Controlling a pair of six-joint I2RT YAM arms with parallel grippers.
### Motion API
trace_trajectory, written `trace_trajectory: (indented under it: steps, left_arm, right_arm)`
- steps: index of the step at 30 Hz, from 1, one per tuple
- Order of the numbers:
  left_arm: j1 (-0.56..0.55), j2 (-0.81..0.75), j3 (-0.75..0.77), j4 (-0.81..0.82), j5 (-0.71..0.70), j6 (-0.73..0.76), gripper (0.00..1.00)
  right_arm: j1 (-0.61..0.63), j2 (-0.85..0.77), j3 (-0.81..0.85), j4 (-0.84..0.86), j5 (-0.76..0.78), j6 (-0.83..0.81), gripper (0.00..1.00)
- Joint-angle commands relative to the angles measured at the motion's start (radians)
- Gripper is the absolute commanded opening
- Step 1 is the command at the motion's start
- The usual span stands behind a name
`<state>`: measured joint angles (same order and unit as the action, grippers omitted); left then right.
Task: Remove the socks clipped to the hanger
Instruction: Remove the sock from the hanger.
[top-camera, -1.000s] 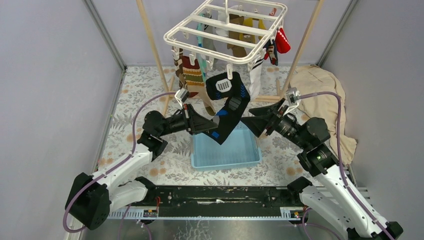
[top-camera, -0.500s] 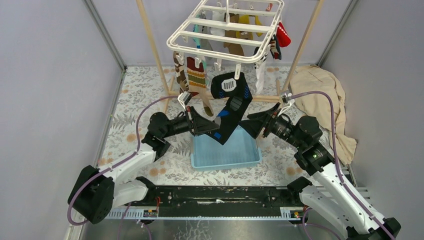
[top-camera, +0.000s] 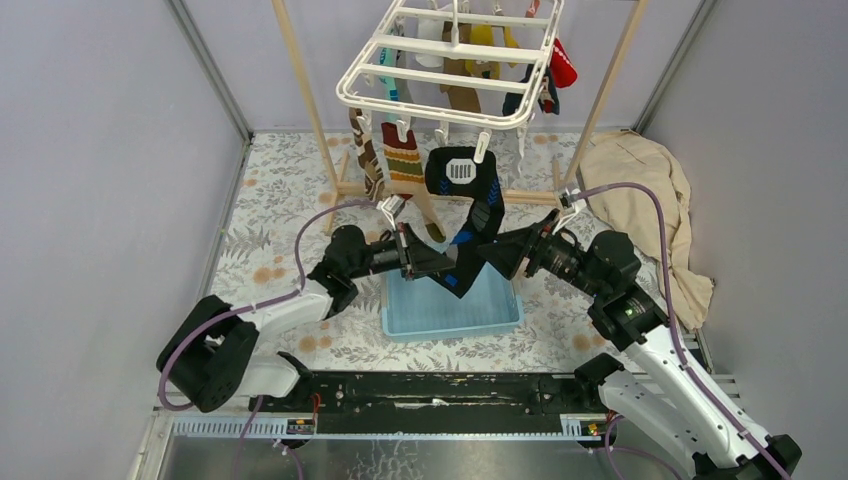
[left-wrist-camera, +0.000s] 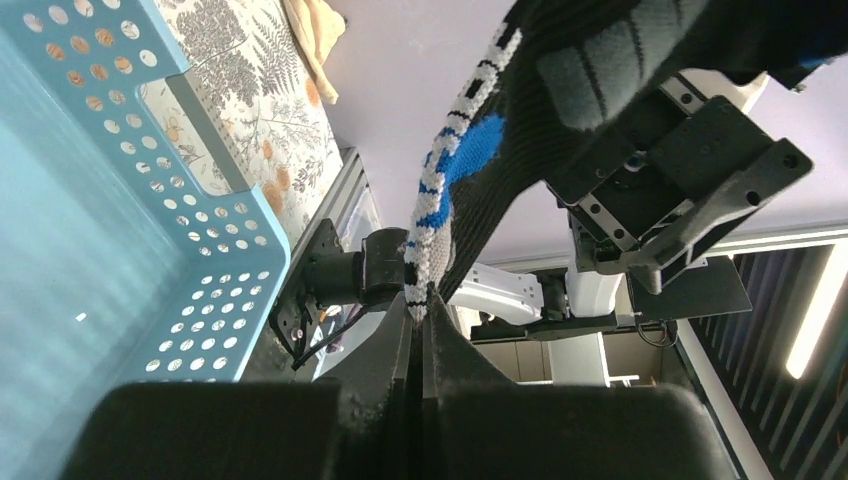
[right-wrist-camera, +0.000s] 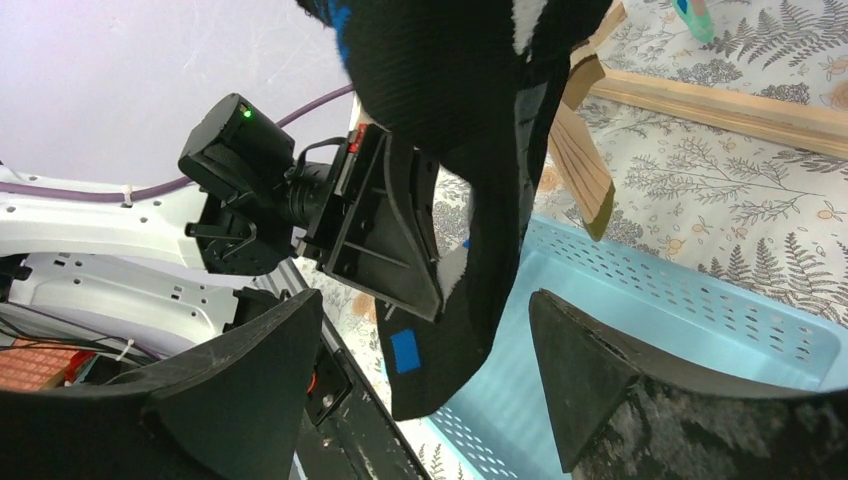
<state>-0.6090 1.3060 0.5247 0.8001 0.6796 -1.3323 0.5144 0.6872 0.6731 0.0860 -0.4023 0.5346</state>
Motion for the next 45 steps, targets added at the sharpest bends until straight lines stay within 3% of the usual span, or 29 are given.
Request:
trace_trajectory:
  steps: [1,11,22,33,45]
  left_arm:
    - [-0.041,0.034,0.032,0.106,-0.04,0.013,0.0]
    - [-0.098,0.112,0.06,0.123,-0.07,0.028,0.0]
    - [-0.1,0.118,0.029,0.116,-0.084,0.048,0.0]
    - [-0.105,0.14,0.026,0.125,-0.079,0.053,0.0]
    - [-0.111,0.151,0.026,0.141,-0.071,0.047,0.0]
  right_arm:
    - [0.003,-0.033,-0.007,-0.007,0.024,-0.023,0.83]
    - [0.002,-0.108,-0.013,-0.076,0.074,-0.052,0.85]
    - [0.002,-0.017,0.219,-0.149,0.147,-0.151,0.86]
    - [0.003,0.121,0.387,-0.032,0.171,-0.214,0.86]
    - [0.003,0.243,0.44,0.13,0.195,-0.238,0.85]
